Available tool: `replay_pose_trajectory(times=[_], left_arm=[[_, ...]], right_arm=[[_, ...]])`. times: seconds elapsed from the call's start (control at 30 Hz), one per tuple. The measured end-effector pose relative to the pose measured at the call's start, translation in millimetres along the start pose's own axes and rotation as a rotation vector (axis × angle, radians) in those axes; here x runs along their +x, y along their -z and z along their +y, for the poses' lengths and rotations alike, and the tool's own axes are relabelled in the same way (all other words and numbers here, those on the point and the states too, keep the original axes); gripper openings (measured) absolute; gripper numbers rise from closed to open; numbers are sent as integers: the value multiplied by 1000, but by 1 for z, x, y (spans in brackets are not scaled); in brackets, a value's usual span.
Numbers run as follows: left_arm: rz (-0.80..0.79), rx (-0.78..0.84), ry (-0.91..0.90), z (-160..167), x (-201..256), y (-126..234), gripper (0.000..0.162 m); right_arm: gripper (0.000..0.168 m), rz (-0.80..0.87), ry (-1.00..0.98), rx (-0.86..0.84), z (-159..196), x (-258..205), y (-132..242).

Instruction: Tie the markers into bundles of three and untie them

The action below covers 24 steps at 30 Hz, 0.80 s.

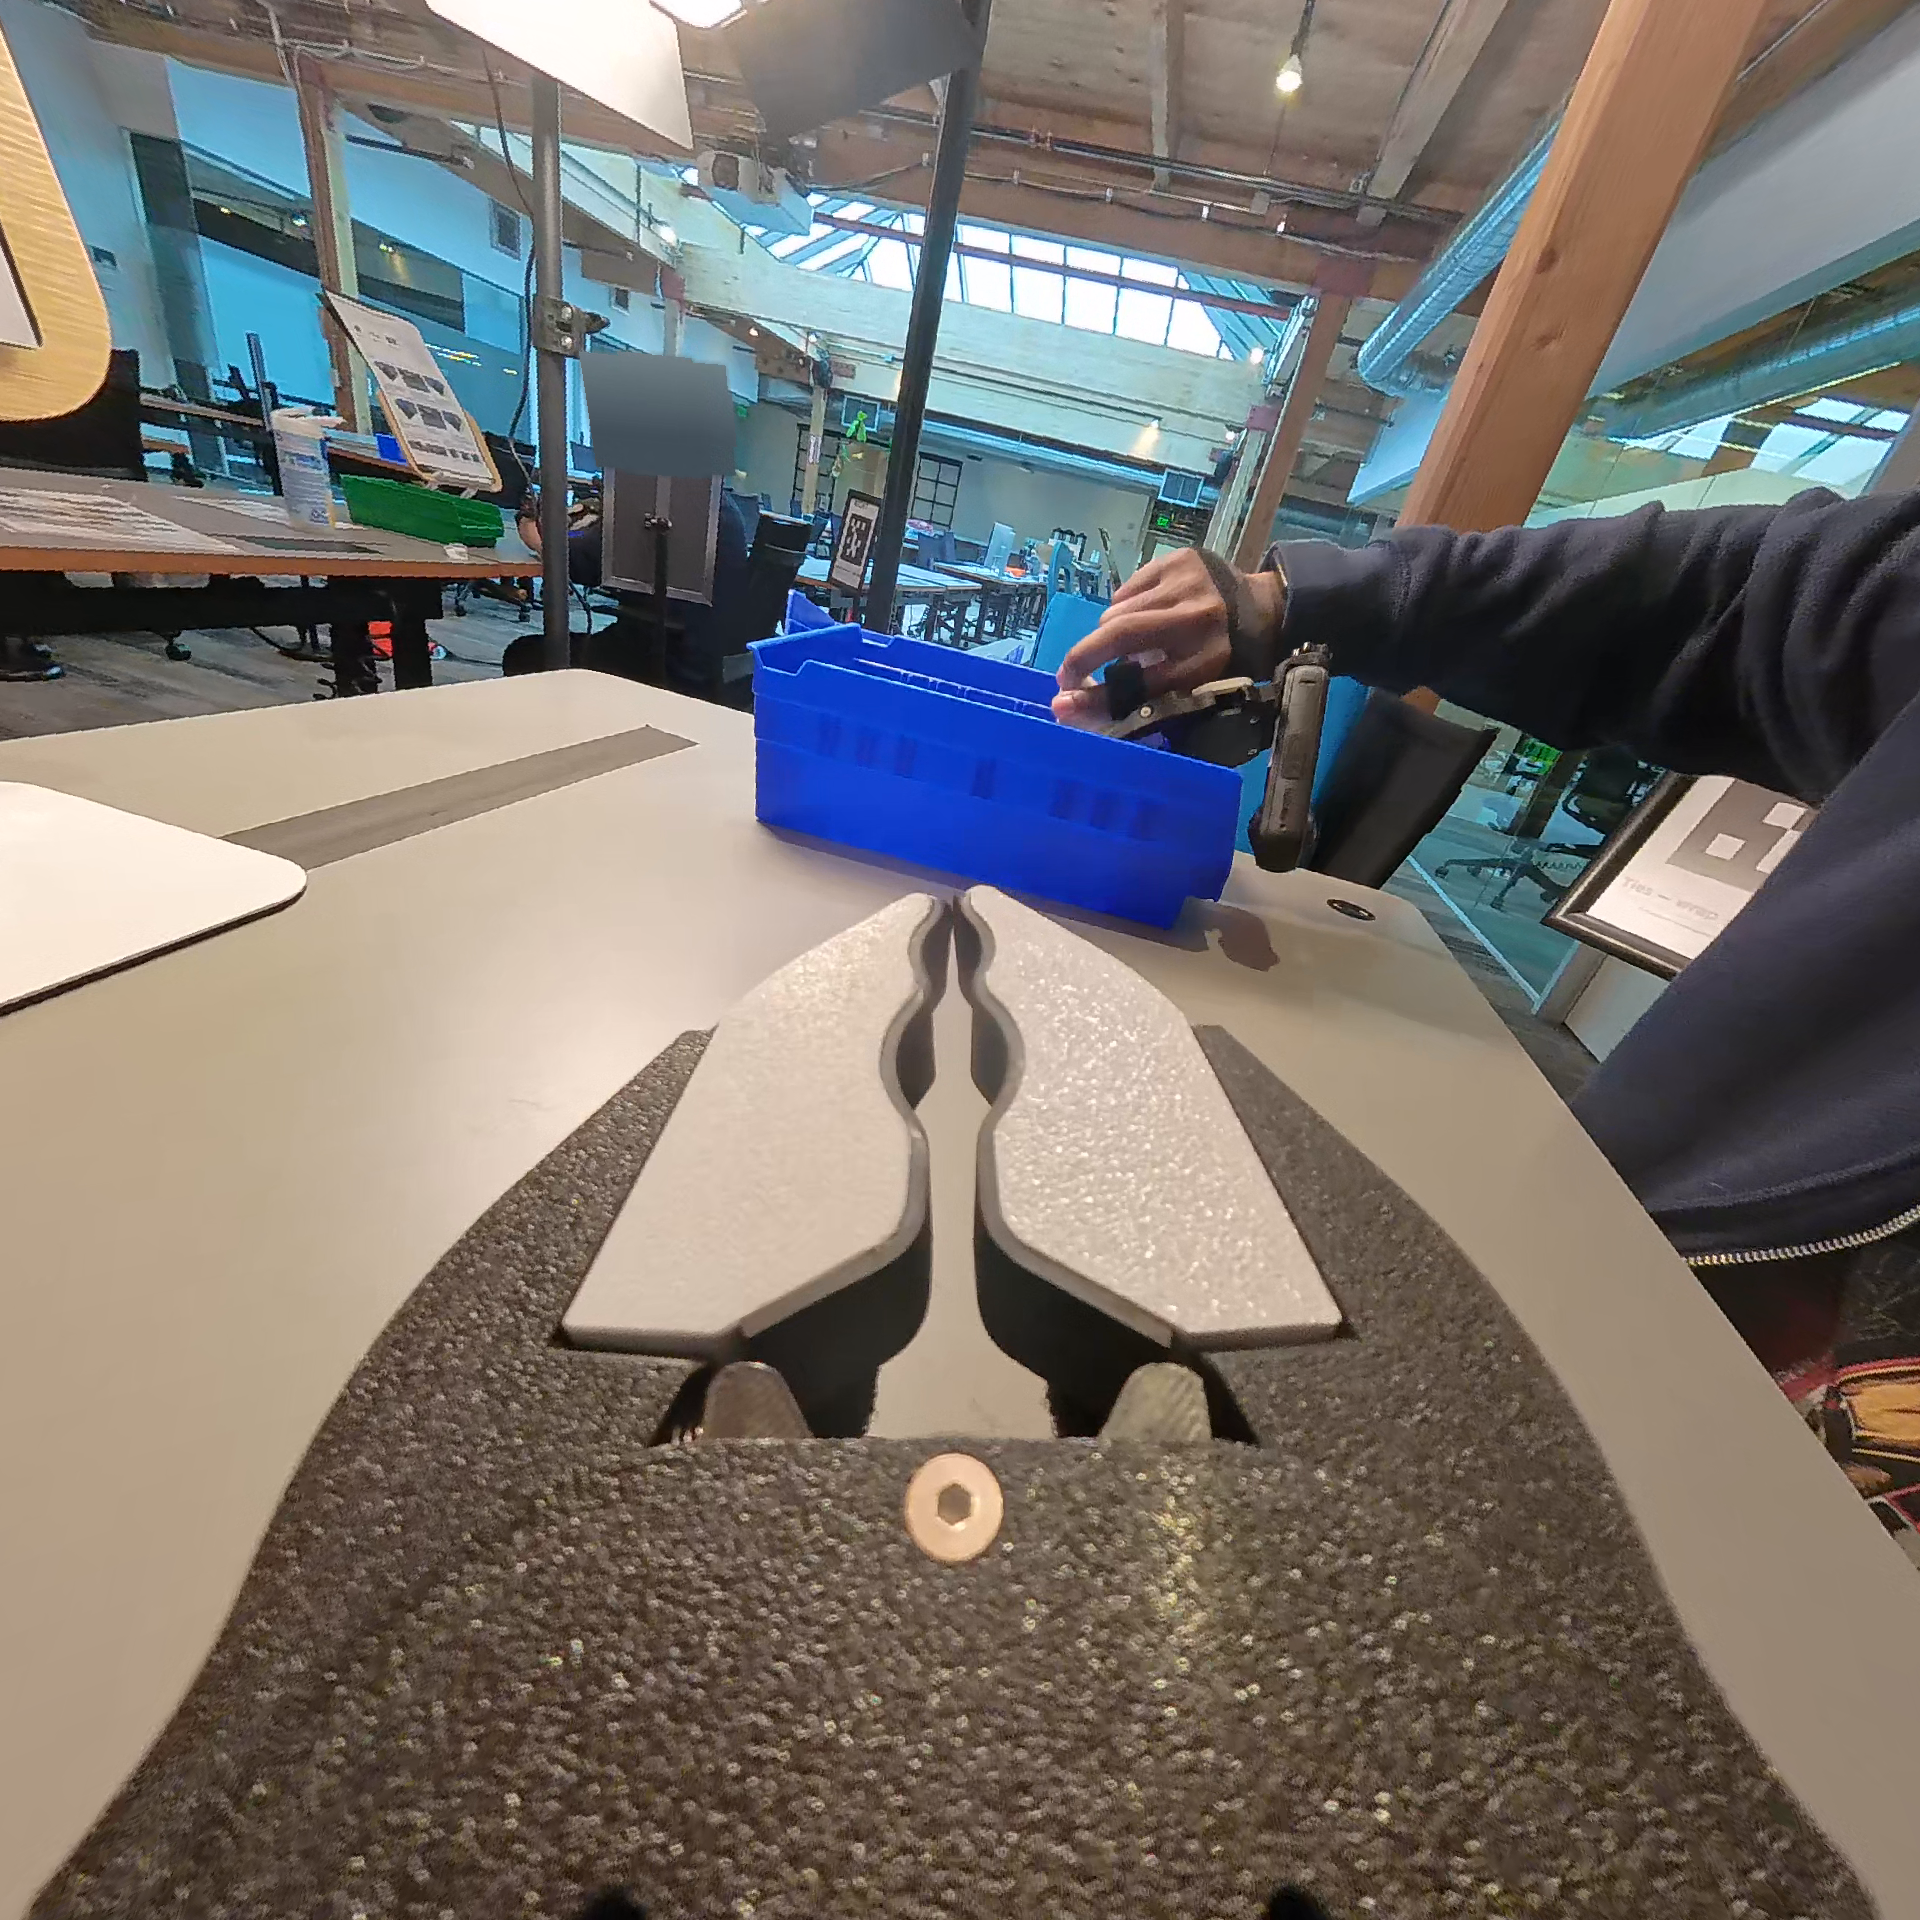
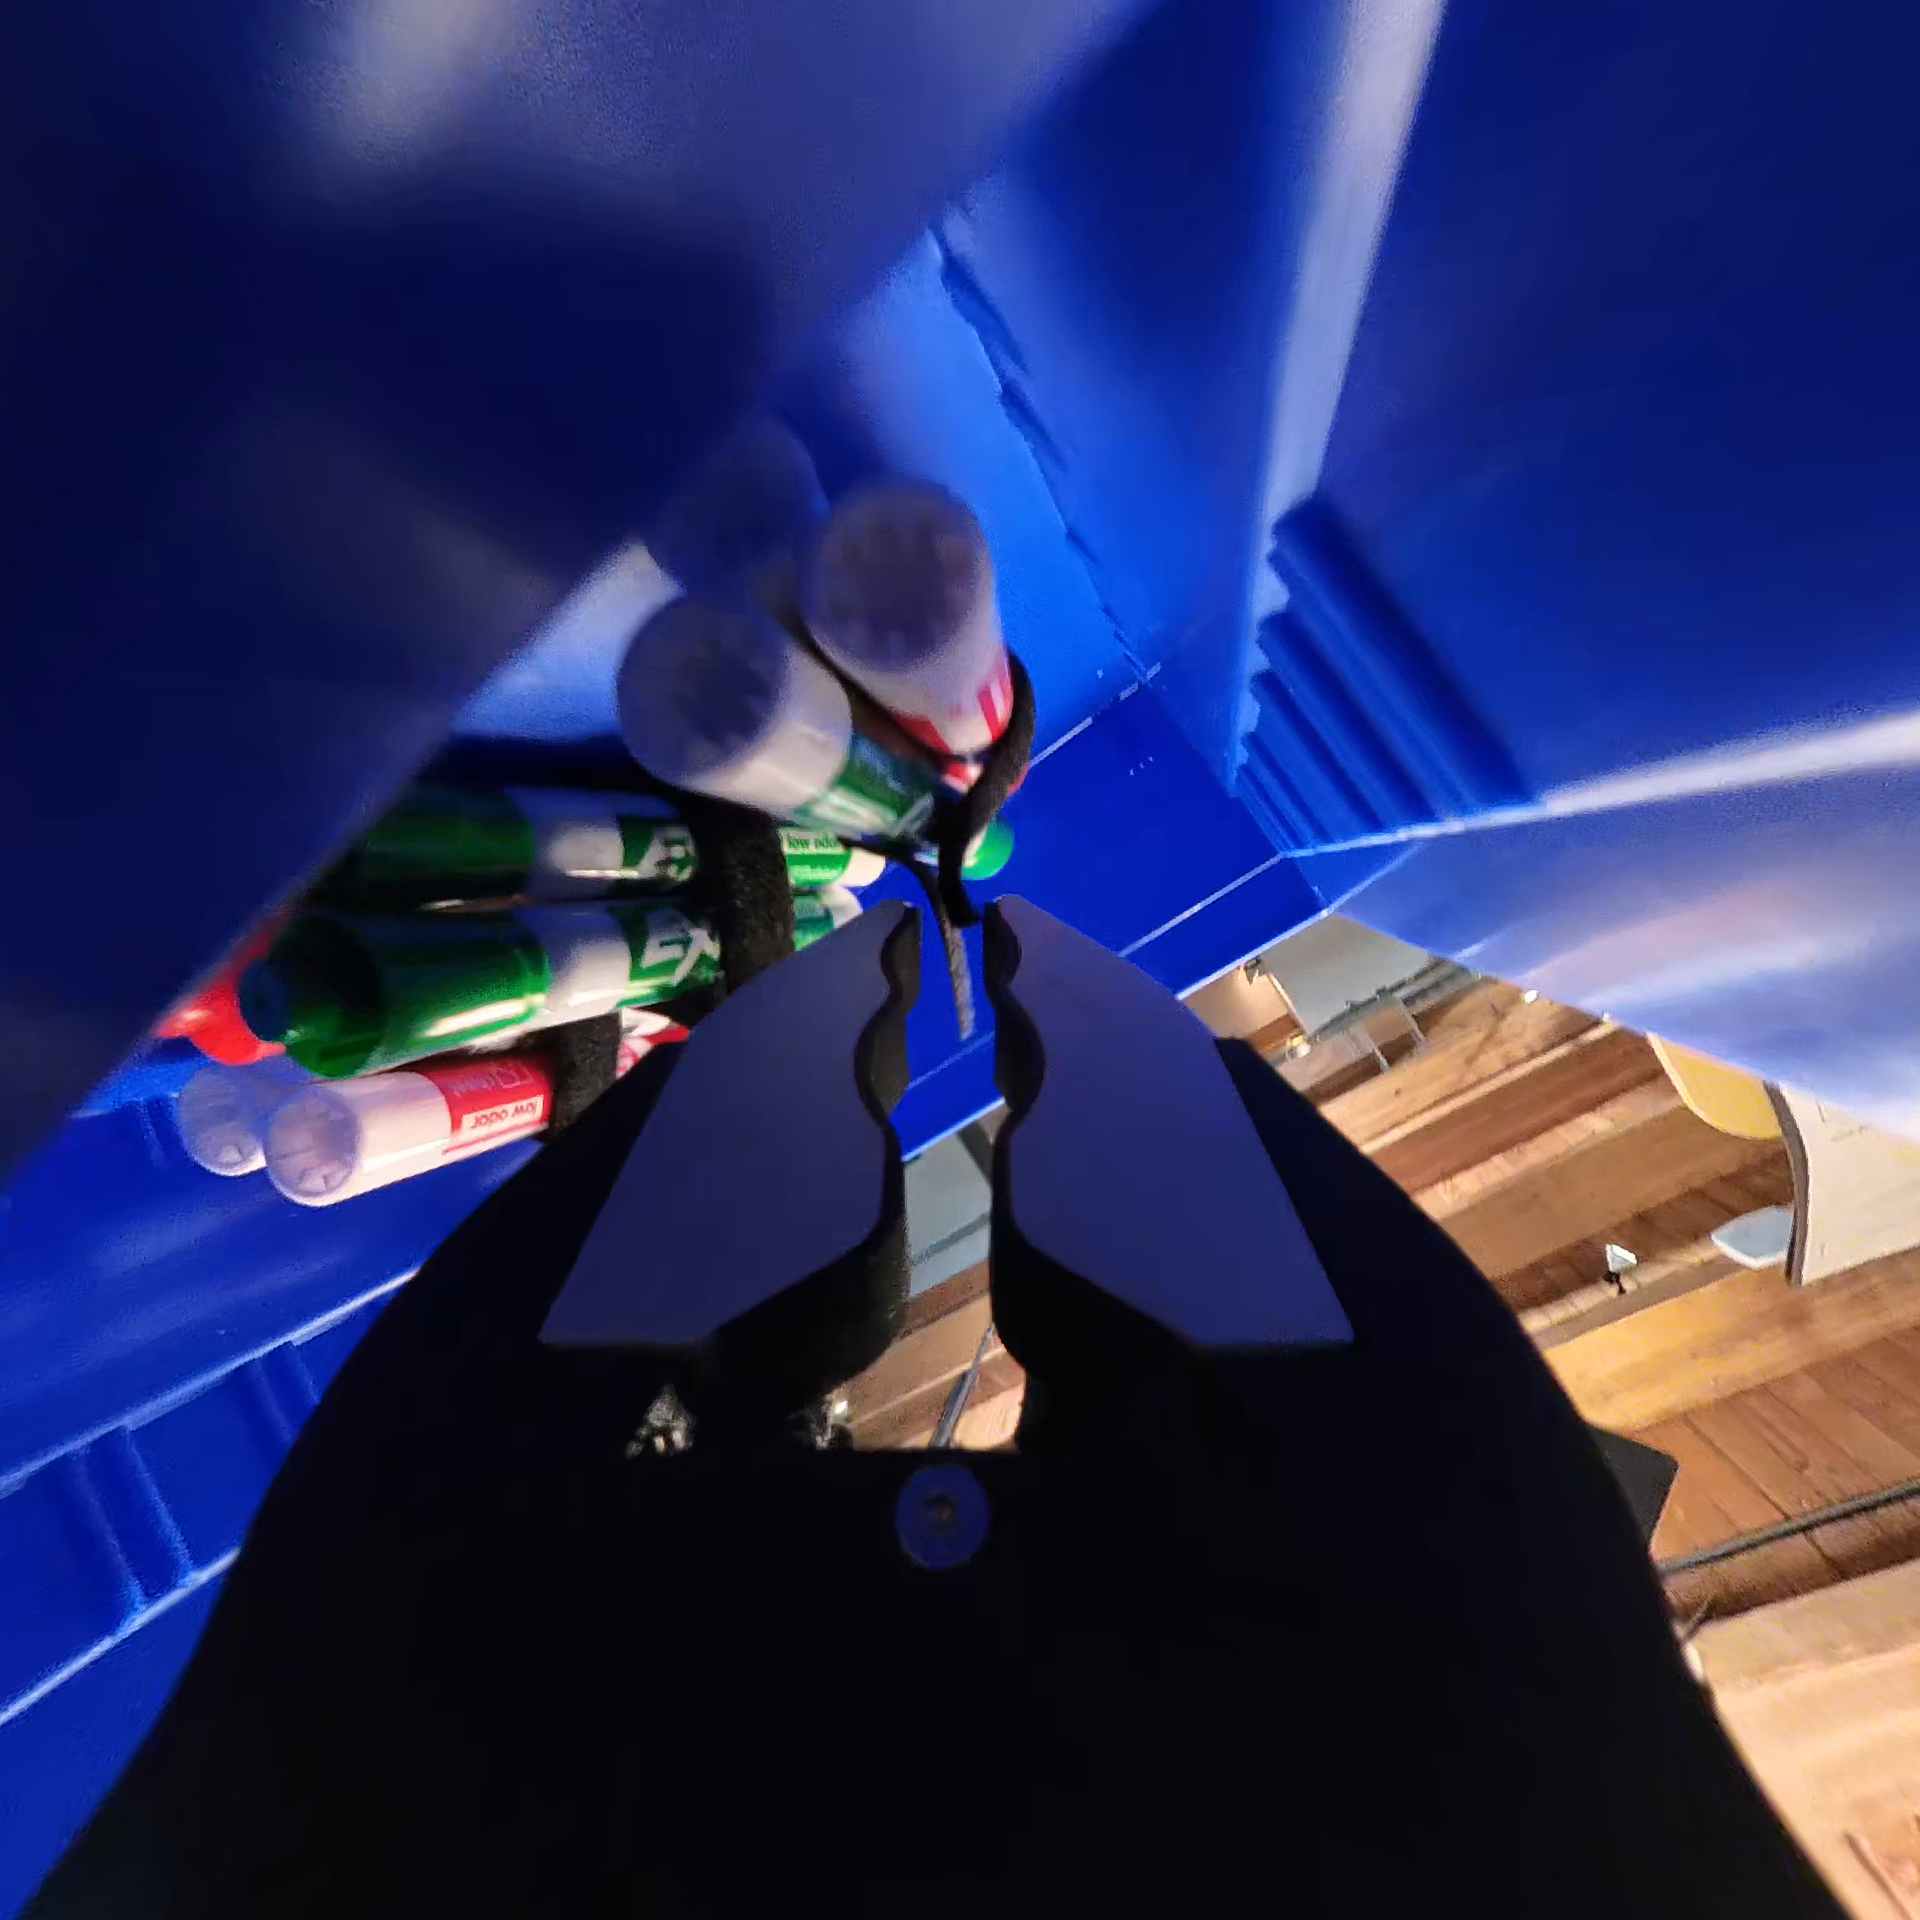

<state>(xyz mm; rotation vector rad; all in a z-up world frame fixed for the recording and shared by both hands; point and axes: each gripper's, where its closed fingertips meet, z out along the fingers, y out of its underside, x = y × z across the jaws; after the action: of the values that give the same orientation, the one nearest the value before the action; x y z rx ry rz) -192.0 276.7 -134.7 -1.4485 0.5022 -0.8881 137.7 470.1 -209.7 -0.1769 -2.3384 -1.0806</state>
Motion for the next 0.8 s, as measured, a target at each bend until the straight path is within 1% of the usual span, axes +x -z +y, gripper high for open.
replay_pose_trajectory(times=[0.13, 0.33, 0.53, 0.7, 0.8], left_arm=[[2, -5, -6, 1, 1, 0, 1], [4, -11, -16, 1, 2, -1, 1], [6, -16, -21, 2, 3, -1, 1], [4, -17, -21, 2, 3, -1, 1], [2, -20, -31, 2, 4, -1, 2]], right_arm=[[24, 11, -87, -41, 15, 5, 7], [36, 27, -263, -115, 41, 5, 25], [39, 87, -562, -180, 65, 9, 55], [39, 115, -771, -175, 67, 16, 80], [43, 92, -986, -161, 63, 25, 96]])
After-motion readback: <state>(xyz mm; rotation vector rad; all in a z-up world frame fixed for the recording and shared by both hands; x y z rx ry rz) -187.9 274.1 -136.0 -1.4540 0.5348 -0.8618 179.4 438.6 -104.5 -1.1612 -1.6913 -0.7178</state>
